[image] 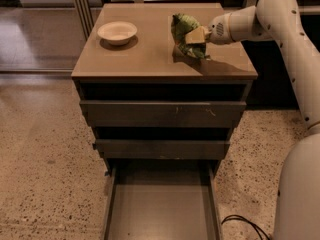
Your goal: Pick green jalapeno chip bag from bottom drawer and place on counter
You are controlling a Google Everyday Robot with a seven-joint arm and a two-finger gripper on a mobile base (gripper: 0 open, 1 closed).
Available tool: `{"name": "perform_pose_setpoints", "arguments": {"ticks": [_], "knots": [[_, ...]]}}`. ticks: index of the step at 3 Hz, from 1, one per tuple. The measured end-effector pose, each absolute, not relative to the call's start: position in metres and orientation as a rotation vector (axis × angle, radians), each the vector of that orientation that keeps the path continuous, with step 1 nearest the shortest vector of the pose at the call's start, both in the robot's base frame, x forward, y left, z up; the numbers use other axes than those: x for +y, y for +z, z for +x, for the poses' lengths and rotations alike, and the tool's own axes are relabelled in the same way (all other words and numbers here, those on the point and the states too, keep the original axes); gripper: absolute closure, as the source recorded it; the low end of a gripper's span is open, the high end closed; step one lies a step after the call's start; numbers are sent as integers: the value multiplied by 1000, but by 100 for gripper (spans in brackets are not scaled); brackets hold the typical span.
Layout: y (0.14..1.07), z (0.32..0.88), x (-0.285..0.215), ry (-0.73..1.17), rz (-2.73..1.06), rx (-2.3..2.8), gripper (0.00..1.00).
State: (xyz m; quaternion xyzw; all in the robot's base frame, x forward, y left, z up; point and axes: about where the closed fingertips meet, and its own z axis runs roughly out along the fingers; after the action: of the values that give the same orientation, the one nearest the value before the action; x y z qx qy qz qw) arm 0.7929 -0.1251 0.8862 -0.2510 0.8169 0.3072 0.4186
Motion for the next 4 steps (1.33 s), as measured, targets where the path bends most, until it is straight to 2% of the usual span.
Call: {"name": "perform_pose_setpoints", "arguments": {"ticks": [1,2,4], "knots": [[873,788,-120,792,-635,2084,100],[873,788,-120,792,-635,2084,82],[873,788,-120,792,-635,2084,36]]}}
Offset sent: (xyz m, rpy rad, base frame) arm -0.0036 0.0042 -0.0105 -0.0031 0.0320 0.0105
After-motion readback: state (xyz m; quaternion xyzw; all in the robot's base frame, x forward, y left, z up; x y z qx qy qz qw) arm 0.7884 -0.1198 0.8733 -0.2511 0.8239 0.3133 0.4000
